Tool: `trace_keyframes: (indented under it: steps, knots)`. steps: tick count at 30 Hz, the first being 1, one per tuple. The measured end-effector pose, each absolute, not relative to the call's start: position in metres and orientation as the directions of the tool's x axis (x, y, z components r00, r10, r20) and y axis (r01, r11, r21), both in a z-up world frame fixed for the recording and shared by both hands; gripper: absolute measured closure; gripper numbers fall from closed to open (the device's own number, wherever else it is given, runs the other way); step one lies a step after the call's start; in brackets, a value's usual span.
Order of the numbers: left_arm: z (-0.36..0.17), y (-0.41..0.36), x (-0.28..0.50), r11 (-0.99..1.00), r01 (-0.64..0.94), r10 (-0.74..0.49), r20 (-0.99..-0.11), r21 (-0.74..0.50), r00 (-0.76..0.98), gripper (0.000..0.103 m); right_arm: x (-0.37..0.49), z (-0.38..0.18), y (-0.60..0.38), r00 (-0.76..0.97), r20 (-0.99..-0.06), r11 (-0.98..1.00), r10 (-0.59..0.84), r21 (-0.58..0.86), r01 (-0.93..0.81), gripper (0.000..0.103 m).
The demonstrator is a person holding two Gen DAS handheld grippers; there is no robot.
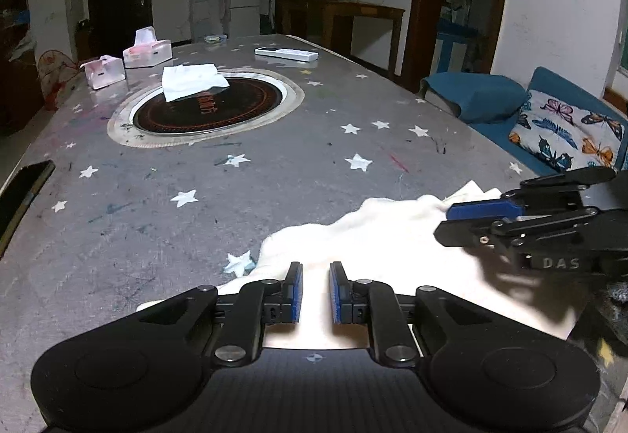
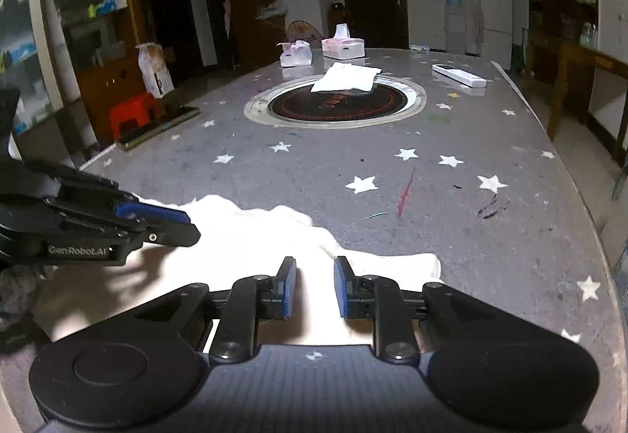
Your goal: Fold clothes
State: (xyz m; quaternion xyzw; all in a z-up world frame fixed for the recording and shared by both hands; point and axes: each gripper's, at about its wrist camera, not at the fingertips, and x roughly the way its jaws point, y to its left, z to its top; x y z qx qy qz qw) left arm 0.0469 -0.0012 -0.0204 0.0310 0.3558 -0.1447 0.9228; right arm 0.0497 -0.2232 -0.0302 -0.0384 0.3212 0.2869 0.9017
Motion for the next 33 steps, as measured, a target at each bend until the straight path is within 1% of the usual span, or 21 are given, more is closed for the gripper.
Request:
trace_keyframes:
  steps: [2, 8, 10, 13, 17, 22, 27, 33]
  knots:
    - [-0.020, -0.001, 0.046, 0.957, 0.286, -0.242, -0.666, -0.045, 0.706, 0.086, 0.049, -0.026, -0.228, 0.644, -0.590, 0.838, 0.487, 0.109, -0.534, 0.083]
    - [-0.020, 0.000, 0.046, 0.962, 0.268, -0.236, -0.666, -0.055, 0.708, 0.086, 0.054, -0.036, -0.248, 0.654, -0.606, 0.868, 0.453, 0.131, -0.479, 0.083]
    - [-0.016, 0.002, 0.043, 0.965, 0.257, -0.225, -0.658, -0.049, 0.719, 0.083, 0.054, -0.031, -0.248, 0.657, -0.605, 0.870, 0.450, 0.131, -0.476, 0.083]
    - [-0.010, 0.005, 0.036, 0.970, 0.239, -0.209, -0.643, -0.041, 0.737, 0.076, 0.052, -0.019, -0.236, 0.657, -0.583, 0.848, 0.478, 0.113, -0.517, 0.083]
    - [-0.008, 0.016, 0.029, 0.978, 0.204, -0.190, -0.636, -0.052, 0.748, 0.077, 0.058, -0.016, -0.216, 0.618, -0.591, 0.813, 0.519, 0.116, -0.571, 0.084]
    - [-0.019, 0.032, 0.030, 0.988, 0.149, -0.138, -0.658, -0.040, 0.740, 0.077, 0.072, -0.030, -0.196, 0.594, -0.628, 0.808, 0.503, 0.099, -0.580, 0.085]
    - [-0.017, 0.039, 0.026, 0.989, 0.140, -0.140, -0.650, -0.052, 0.747, 0.076, 0.059, -0.017, -0.200, 0.612, -0.606, 0.805, 0.507, 0.080, -0.588, 0.082]
    - [-0.017, 0.038, 0.021, 0.987, 0.150, -0.154, -0.648, -0.061, 0.746, 0.076, 0.035, -0.012, -0.180, 0.597, -0.593, 0.750, 0.540, 0.017, -0.661, 0.082]
